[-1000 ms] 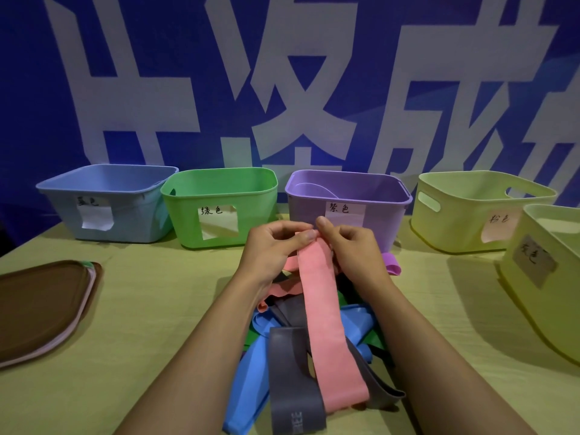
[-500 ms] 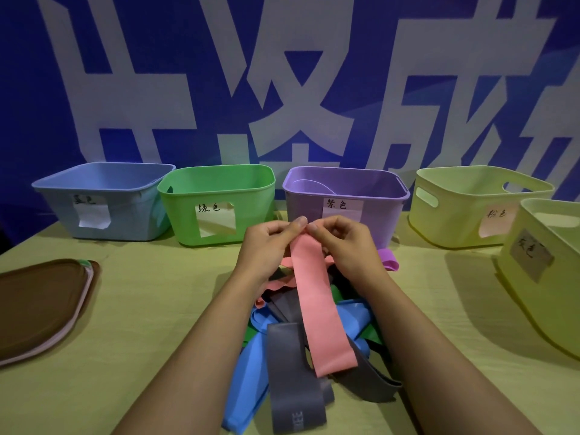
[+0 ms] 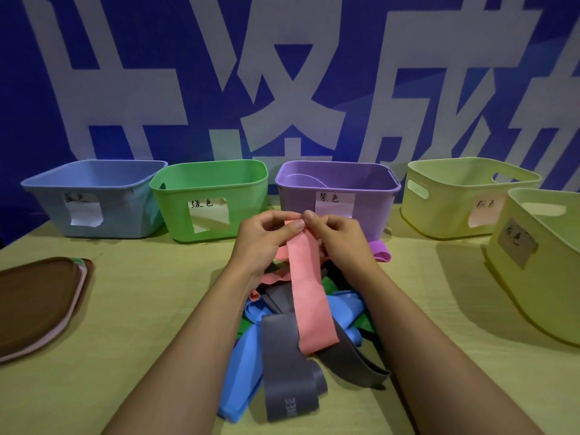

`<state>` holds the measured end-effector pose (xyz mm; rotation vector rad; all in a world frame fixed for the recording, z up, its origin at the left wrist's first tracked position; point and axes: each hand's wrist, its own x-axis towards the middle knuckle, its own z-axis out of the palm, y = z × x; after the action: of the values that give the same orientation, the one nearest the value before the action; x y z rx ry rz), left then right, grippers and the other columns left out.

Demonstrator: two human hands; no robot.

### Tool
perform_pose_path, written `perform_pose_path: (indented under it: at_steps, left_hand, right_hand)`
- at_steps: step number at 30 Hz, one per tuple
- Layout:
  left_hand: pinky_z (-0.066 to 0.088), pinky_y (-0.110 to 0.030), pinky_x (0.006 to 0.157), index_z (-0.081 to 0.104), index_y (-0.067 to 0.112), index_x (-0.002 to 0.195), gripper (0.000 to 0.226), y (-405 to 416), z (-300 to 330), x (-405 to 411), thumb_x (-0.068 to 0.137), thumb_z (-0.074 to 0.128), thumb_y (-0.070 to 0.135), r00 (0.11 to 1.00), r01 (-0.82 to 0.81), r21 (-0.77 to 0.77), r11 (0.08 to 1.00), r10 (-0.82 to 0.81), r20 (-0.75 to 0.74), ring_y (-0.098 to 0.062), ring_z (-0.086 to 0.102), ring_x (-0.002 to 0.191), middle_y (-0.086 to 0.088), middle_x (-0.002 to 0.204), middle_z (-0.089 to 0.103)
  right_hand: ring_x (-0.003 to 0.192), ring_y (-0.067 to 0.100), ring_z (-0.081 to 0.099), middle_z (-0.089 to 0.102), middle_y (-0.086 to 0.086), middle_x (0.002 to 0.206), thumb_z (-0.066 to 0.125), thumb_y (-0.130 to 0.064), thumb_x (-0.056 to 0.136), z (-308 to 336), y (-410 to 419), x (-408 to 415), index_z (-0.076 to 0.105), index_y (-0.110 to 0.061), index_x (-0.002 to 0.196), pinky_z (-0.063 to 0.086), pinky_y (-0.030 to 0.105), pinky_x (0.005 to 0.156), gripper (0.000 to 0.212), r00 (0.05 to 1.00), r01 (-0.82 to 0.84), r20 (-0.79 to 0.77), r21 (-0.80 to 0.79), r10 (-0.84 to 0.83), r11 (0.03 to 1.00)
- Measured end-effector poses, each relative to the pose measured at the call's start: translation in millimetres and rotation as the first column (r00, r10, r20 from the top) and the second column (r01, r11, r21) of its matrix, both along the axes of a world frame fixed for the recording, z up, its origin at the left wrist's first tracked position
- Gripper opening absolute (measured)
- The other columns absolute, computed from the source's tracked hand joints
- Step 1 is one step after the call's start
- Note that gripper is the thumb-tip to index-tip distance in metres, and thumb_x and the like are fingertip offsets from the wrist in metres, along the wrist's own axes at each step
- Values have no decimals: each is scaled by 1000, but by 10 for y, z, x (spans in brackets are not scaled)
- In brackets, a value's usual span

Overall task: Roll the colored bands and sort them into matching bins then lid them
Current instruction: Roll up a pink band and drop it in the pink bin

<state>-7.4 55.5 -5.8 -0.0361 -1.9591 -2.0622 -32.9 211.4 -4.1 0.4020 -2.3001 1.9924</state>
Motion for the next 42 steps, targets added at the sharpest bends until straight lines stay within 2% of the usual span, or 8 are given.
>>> perform_pose_path:
  at_steps: [6,12,17,24,32,36,39,42]
  left_hand:
    - [56,-47,101,76,14,105,22,12,-5,-14,84,82,9,999,33,34,999,-34,35,-30,74,104,-14,105,78]
    - [59,-52,95,83,21,93,30,0,-23,-6,88,76,50,996,-19,-55,998,24,89,-29,76,95,-6,94,80]
    - [60,-49,86,81,15,91,20,-3,-38,-34,89,79,34,997,-59,-57,997,62,53,-23,75,81,-9,89,80]
    - [58,-35,84,80,11,98,15,9,-55,-32,85,82,17,1000,2,-29,1000,-2,-1,-22,76,92,-10,95,80]
    - [55,-26,75,78,10,100,16,18,-48,-28,85,81,8,999,40,20,999,-40,4,-14,72,82,-10,93,77]
    - [60,-36,88,78,10,104,29,34,-25,-7,92,75,36,993,62,83,995,-70,99,-25,76,97,-11,101,79]
    - [61,-38,86,81,14,99,30,29,-35,-13,92,73,42,994,17,6,1000,-18,108,-24,77,91,-9,94,80]
    - [60,-41,82,80,11,96,22,13,-46,-31,92,76,32,995,-20,-3,1000,20,94,-21,76,81,-10,91,80]
  right_hand:
    - [51,4,56,67,-3,65,69,-24,98,-15,22,-19,72,4,100,47,20,49,29,999,-46,-3,-107,46,993]
    - [72,16,63,77,13,94,72,-18,96,-11,37,-8,74,-2,106,51,22,56,19,994,-89,-70,-78,84,993]
    - [69,6,64,75,10,89,69,-21,98,-15,32,8,73,-4,107,50,21,54,20,992,-114,-53,-84,110,990]
    - [55,16,55,60,2,58,67,-56,92,-14,36,-20,73,-1,82,48,29,56,57,996,-15,90,-66,21,998]
    - [66,18,59,71,15,78,71,-36,96,-26,24,-38,75,-1,92,50,33,60,35,1000,-19,3,-59,20,998]
    - [75,26,62,74,24,91,71,-26,96,-23,40,-31,73,1,102,54,42,67,27,998,-64,-10,-105,64,992]
    - [82,21,69,77,14,95,72,-23,95,-42,53,-54,74,-3,104,58,49,78,22,997,-78,-30,-89,76,993]
    - [80,12,70,78,5,93,72,-21,96,-48,45,-38,74,-4,106,57,36,69,20,995,-101,-23,-106,100,989]
